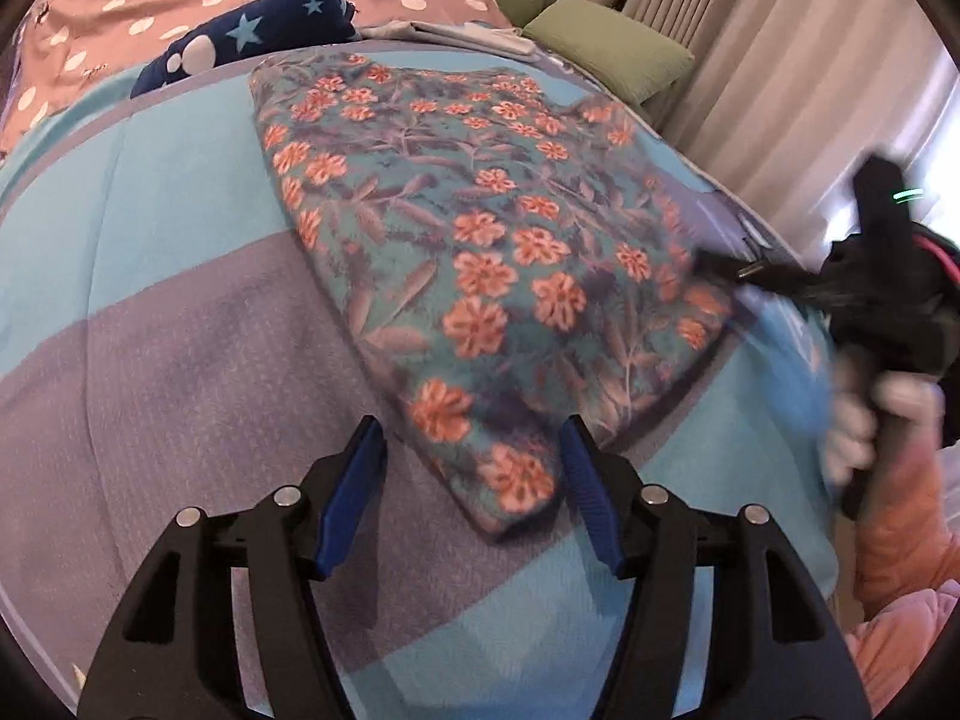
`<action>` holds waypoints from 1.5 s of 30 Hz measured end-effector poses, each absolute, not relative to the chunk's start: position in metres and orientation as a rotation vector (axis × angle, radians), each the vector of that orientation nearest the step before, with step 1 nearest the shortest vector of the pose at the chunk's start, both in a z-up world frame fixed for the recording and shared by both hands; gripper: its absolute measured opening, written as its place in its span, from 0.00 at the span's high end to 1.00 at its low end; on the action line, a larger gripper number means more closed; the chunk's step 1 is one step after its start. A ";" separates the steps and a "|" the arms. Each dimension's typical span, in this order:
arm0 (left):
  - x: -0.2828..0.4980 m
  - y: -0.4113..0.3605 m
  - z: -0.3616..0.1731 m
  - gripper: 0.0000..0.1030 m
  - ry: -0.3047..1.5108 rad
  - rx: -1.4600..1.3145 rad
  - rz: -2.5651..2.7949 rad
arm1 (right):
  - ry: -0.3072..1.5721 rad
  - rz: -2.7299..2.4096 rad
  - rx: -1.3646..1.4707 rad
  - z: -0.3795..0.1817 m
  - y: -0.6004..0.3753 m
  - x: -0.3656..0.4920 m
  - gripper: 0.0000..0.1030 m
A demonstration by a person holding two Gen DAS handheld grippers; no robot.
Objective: Fold small clothes
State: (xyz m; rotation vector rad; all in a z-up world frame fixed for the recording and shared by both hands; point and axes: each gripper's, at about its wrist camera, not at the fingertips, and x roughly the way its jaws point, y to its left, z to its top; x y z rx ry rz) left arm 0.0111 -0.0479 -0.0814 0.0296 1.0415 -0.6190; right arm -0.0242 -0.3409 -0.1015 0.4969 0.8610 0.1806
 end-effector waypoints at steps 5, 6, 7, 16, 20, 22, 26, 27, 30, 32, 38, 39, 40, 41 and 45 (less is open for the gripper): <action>0.004 -0.041 -0.078 0.40 1.035 -0.006 -0.624 | 0.872 0.119 0.462 -0.083 -0.348 -0.029 0.58; 0.002 -0.042 -0.076 0.40 1.032 0.004 -0.621 | 0.862 0.110 0.455 -0.079 -0.351 -0.030 0.54; 0.002 -0.044 -0.075 0.40 1.029 0.009 -0.622 | 0.847 0.120 0.455 -0.075 -0.353 -0.029 0.54; -0.001 -0.051 -0.062 0.39 0.989 -0.012 -0.657 | 0.881 0.271 0.456 -0.066 -0.362 0.000 0.37; 0.013 -0.047 -0.064 0.39 0.994 -0.041 -0.645 | 0.935 0.362 0.484 -0.075 -0.361 0.022 0.37; 0.023 -0.044 -0.068 0.39 1.007 -0.053 -0.627 | 0.968 0.394 0.495 -0.084 -0.360 0.034 0.36; 0.054 -0.038 -0.079 0.39 1.047 -0.145 -0.657 | 0.980 0.481 0.508 -0.096 -0.358 0.058 0.33; 0.060 -0.037 -0.081 0.39 1.055 -0.165 -0.669 | 0.980 0.503 0.505 -0.096 -0.357 0.064 0.33; 0.087 -0.038 -0.088 0.39 1.078 -0.234 -0.708 | 0.985 0.587 0.502 -0.099 -0.352 0.089 0.33; 0.110 -0.040 -0.091 0.39 1.092 -0.282 -0.737 | 0.989 0.633 0.498 -0.100 -0.348 0.107 0.33; 0.173 -0.047 -0.093 0.39 1.109 -0.349 -0.760 | 1.019 0.713 0.443 -0.101 -0.326 0.168 0.41; 0.183 -0.050 -0.093 0.39 1.105 -0.340 -0.751 | 1.021 0.720 0.426 -0.101 -0.322 0.174 0.49; 0.193 -0.053 -0.092 0.39 1.097 -0.330 -0.740 | 1.024 0.720 0.405 -0.101 -0.316 0.178 0.59; 0.200 -0.056 -0.092 0.43 1.093 -0.320 -0.731 | 1.032 0.716 0.385 -0.102 -0.312 0.181 0.62; 0.210 -0.070 -0.088 0.88 1.071 -0.222 -0.698 | 1.019 0.708 0.374 -0.097 -0.313 0.175 0.77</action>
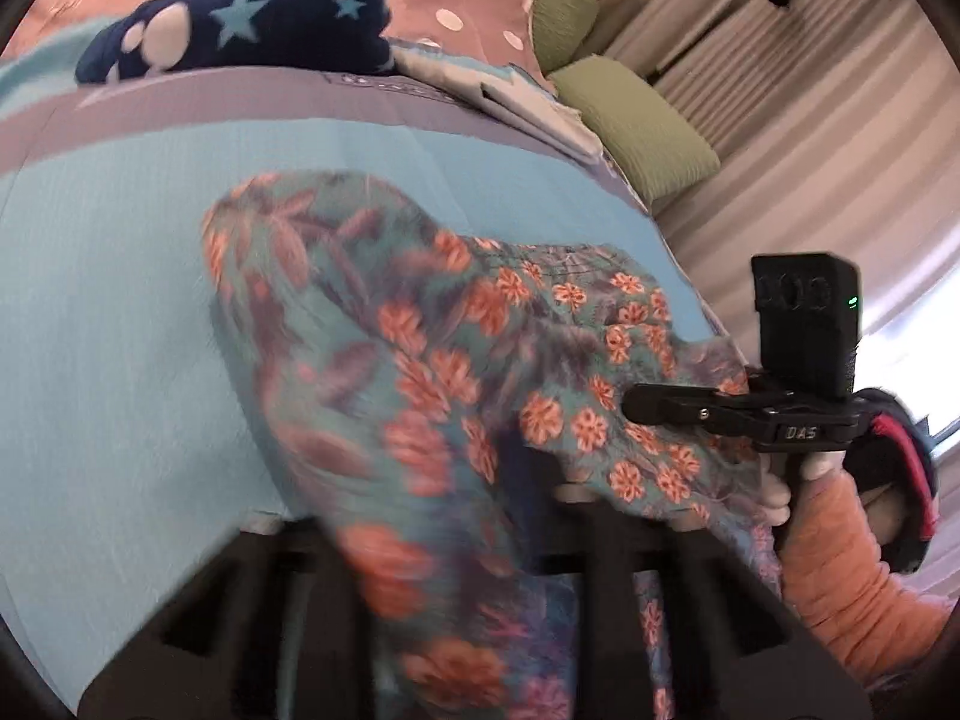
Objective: Fold small clothes
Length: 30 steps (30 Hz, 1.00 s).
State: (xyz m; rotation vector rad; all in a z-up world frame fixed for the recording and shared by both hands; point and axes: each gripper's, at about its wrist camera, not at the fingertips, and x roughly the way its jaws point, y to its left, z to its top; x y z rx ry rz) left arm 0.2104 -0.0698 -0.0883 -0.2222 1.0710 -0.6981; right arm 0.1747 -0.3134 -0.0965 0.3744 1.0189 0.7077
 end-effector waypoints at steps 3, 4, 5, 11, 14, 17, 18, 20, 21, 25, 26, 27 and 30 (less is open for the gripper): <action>0.202 -0.075 -0.069 0.92 1.011 -0.161 -0.686 | 0.939 0.673 0.349 -0.074 -0.318 0.156 0.82; 0.199 -0.076 -0.062 0.92 0.993 -0.151 -0.687 | 0.893 0.666 0.332 -0.060 -0.319 0.146 0.82; 0.194 -0.079 -0.049 0.93 0.968 -0.138 -0.693 | 0.853 0.661 0.321 -0.045 -0.320 0.138 0.82; 0.174 -0.106 0.040 0.93 0.781 -0.041 -0.740 | 0.573 0.540 0.214 0.053 -0.340 0.095 0.83; 0.177 -0.132 0.091 0.93 0.679 0.010 -0.773 | 0.460 0.457 0.172 0.097 -0.360 0.095 0.84; 0.192 -0.165 0.134 0.93 0.592 0.088 -0.778 | 0.375 0.390 0.129 0.136 -0.385 0.112 0.84; 0.203 -0.177 0.148 0.93 0.567 0.111 -0.780 | 0.364 0.374 0.122 0.143 -0.390 0.124 0.83; 0.223 -0.196 0.165 0.93 0.553 0.124 -0.778 | 0.354 0.333 0.109 0.160 -0.407 0.158 0.83; 0.240 -0.209 0.174 0.93 0.547 0.133 -0.771 | 0.355 0.319 0.110 0.164 -0.414 0.172 0.83; 0.291 -0.249 0.185 0.92 0.533 0.179 -0.730 | 0.381 0.268 0.122 0.164 -0.442 0.241 0.83; 0.309 -0.260 0.184 0.92 0.539 0.192 -0.718 | 0.392 0.256 0.123 0.159 -0.448 0.260 0.83; 0.317 -0.266 0.182 0.92 0.545 0.199 -0.708 | 0.401 0.247 0.122 0.153 -0.452 0.274 0.83; 0.371 -0.290 0.161 0.88 0.557 0.235 -0.635 | 0.430 0.216 0.109 0.128 -0.459 0.334 0.79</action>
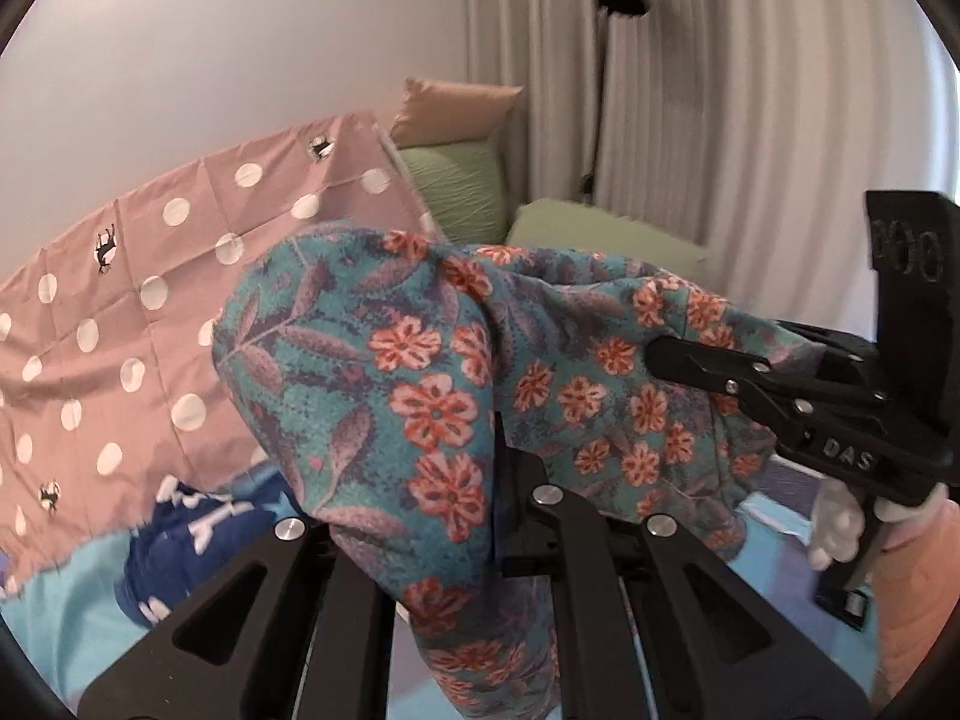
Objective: Fold small clothes
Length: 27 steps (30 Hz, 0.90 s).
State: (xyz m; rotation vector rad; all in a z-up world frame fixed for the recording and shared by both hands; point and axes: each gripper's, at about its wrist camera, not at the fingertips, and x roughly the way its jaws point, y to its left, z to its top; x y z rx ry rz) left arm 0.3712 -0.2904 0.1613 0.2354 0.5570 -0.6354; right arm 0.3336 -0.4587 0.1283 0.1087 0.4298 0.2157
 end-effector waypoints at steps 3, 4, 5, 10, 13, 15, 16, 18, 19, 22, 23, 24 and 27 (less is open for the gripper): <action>0.432 -0.312 0.119 0.45 0.534 0.305 -0.473 | 0.504 0.007 0.104 0.080 -0.464 0.413 0.35; 0.454 -0.318 0.095 0.39 0.543 0.382 -0.390 | 0.572 -0.088 0.061 0.057 -0.463 0.436 0.45; 0.469 -0.321 0.076 0.31 0.559 0.446 -0.304 | 0.637 -0.166 0.028 0.033 -0.465 0.454 0.52; 0.494 -0.284 -0.016 0.29 0.707 0.477 -0.125 | 0.699 -0.176 0.315 -0.055 -0.500 0.423 0.64; 0.465 -0.261 -0.035 0.29 0.748 0.472 -0.191 | 0.697 -0.133 0.314 -0.067 -0.500 0.372 0.61; 0.436 -0.248 -0.036 0.28 0.754 0.452 -0.245 | 0.697 -0.109 0.276 -0.063 -0.490 0.331 0.55; 0.422 -0.243 -0.033 0.27 0.755 0.429 -0.278 | 0.692 -0.095 0.242 -0.058 -0.482 0.306 0.52; 0.379 -0.232 -0.024 0.21 0.738 0.371 -0.348 | 0.654 -0.085 0.163 -0.041 -0.465 0.259 0.39; 0.362 -0.230 -0.023 0.19 0.725 0.356 -0.366 | 0.630 -0.095 0.126 -0.031 -0.453 0.234 0.26; 0.296 -0.218 -0.005 0.13 0.654 0.299 -0.407 | 0.505 -0.142 0.056 0.001 -0.422 0.162 0.08; 0.275 -0.214 0.004 0.10 0.632 0.276 -0.414 | 0.467 -0.144 0.059 0.011 -0.414 0.140 0.07; 0.254 -0.210 0.013 0.06 0.614 0.246 -0.417 | 0.444 -0.147 0.069 0.018 -0.409 0.125 0.06; 0.207 -0.201 0.041 0.01 0.556 0.190 -0.403 | 0.408 -0.177 0.173 0.038 -0.400 0.079 0.06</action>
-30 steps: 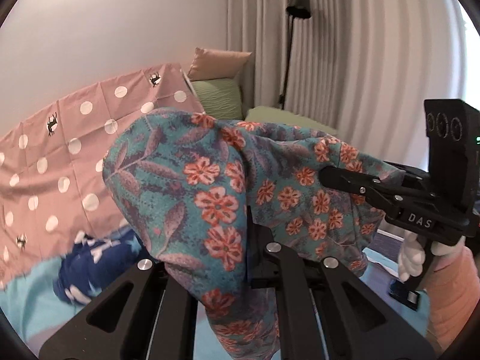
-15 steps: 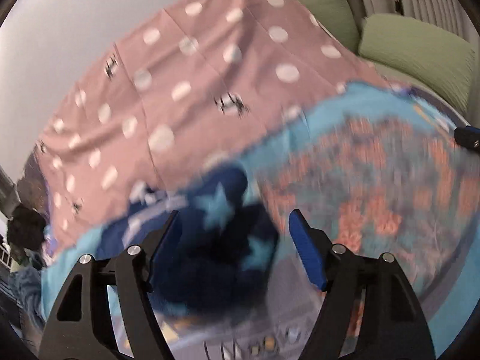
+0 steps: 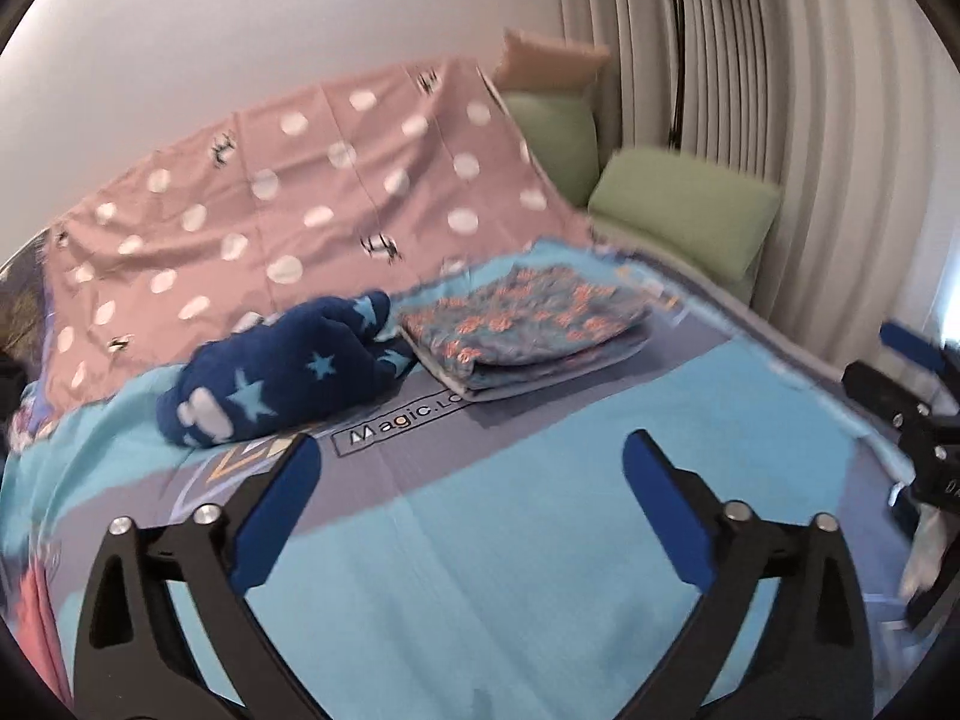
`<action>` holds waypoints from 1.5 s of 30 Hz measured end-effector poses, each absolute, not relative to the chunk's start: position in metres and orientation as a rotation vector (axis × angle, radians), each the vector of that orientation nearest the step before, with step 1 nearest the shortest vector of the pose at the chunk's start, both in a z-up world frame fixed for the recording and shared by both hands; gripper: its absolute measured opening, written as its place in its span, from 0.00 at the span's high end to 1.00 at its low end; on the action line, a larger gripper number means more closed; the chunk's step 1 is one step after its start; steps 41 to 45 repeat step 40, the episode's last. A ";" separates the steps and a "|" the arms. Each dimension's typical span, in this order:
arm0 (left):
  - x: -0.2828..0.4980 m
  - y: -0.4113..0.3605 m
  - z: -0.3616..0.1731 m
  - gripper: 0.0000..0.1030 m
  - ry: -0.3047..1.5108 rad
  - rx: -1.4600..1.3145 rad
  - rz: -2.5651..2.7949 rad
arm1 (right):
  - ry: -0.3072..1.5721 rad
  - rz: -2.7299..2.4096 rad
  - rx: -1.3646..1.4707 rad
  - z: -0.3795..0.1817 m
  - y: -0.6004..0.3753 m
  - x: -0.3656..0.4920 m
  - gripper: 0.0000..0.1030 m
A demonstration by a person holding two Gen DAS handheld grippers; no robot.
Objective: Fold small clothes
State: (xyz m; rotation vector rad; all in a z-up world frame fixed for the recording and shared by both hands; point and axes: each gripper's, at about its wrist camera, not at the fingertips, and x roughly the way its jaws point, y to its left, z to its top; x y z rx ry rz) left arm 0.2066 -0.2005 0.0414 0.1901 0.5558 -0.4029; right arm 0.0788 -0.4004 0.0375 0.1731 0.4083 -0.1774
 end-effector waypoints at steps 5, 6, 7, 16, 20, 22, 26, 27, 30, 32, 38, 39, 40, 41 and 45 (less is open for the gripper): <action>0.130 -0.181 0.074 0.01 0.478 0.145 -0.367 | 0.393 -0.219 0.194 0.065 -0.379 0.016 0.04; 0.120 -0.178 0.078 0.01 0.477 0.143 -0.360 | 0.392 -0.216 0.192 0.069 -0.375 0.007 0.04; 0.107 -0.174 0.082 0.01 0.477 0.139 -0.359 | 0.390 -0.208 0.193 0.073 -0.369 -0.005 0.03; 0.030 -0.153 0.089 0.01 0.522 0.107 -0.347 | 0.387 -0.209 0.171 0.088 -0.327 -0.078 0.02; 0.013 -0.141 0.090 0.01 0.530 0.074 -0.386 | 0.402 -0.216 0.178 0.088 -0.319 -0.090 0.02; 0.004 -0.135 0.091 0.01 0.522 0.065 -0.388 | 0.410 -0.220 0.177 0.088 -0.315 -0.094 0.02; -0.011 -0.127 0.092 0.01 0.494 0.079 -0.380 | 0.417 -0.218 0.178 0.089 -0.307 -0.101 0.02; -0.013 -0.127 0.092 0.01 0.493 0.083 -0.379 | 0.418 -0.217 0.176 0.088 -0.306 -0.101 0.02; -0.020 -0.124 0.090 0.01 0.504 0.092 -0.372 | 0.429 -0.216 0.174 0.087 -0.302 -0.102 0.02; -0.024 -0.121 0.089 0.01 0.508 0.089 -0.375 | 0.437 -0.213 0.174 0.085 -0.301 -0.101 0.02; -0.033 -0.114 0.083 0.01 0.528 0.087 -0.360 | 0.469 -0.198 0.182 0.078 -0.298 -0.101 0.02; -0.034 -0.114 0.083 0.01 0.528 0.089 -0.359 | 0.472 -0.196 0.181 0.078 -0.297 -0.100 0.02; -0.035 -0.114 0.083 0.01 0.528 0.090 -0.358 | 0.475 -0.194 0.179 0.077 -0.296 -0.101 0.02; -0.035 -0.114 0.083 0.01 0.528 0.090 -0.358 | 0.475 -0.194 0.179 0.077 -0.296 -0.101 0.02; -0.035 -0.114 0.083 0.01 0.528 0.090 -0.358 | 0.475 -0.194 0.179 0.077 -0.296 -0.101 0.02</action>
